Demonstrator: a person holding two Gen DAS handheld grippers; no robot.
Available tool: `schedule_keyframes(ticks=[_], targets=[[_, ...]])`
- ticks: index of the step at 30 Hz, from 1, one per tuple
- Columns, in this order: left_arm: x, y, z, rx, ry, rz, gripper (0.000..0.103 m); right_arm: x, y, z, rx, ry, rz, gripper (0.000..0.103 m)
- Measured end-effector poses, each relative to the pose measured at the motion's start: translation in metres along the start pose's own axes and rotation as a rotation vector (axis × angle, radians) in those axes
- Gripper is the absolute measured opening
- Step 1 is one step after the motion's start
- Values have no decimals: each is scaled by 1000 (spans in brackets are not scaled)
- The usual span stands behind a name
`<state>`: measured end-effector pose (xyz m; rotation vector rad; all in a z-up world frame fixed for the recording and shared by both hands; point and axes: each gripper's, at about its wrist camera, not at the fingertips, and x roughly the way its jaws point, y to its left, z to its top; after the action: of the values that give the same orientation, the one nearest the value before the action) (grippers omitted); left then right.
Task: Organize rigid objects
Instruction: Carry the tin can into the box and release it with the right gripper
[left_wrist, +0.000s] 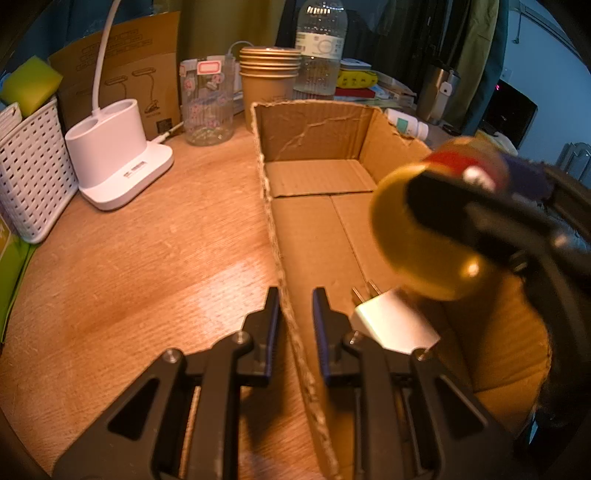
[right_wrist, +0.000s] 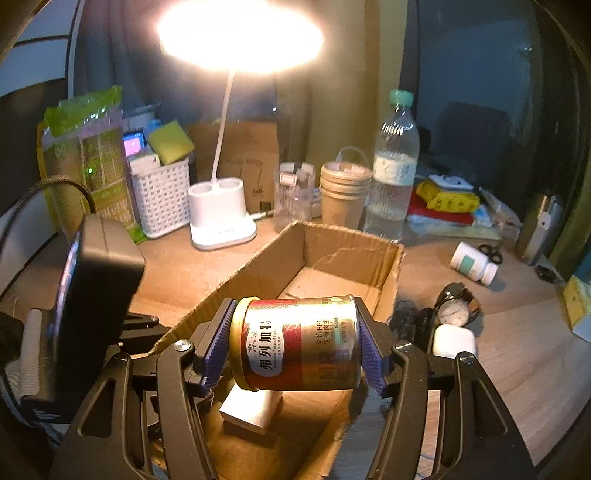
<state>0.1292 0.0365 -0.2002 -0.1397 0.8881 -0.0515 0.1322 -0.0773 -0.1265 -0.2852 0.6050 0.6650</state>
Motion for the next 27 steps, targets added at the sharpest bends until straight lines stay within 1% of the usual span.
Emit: schedule_keyframes(ticks=[5, 8, 11, 15, 17, 27], targets=[[0, 0, 0, 0, 0, 0, 18, 7, 2, 0, -14, 40, -7, 64], [0, 0, 0, 0, 0, 0, 18, 11, 1, 0, -26, 69, -42, 64], [0, 0, 0, 0, 0, 0, 18, 14, 0, -2, -20, 98, -39, 64], [0, 0, 0, -1, 0, 0, 18, 14, -3, -2, -6, 108, -28, 65], [0, 0, 0, 0, 0, 0, 18, 14, -5, -3, 1, 109, -42, 70], [0, 1, 0, 0, 0, 0, 18, -3, -17, -1, 43, 64, -55, 71]])
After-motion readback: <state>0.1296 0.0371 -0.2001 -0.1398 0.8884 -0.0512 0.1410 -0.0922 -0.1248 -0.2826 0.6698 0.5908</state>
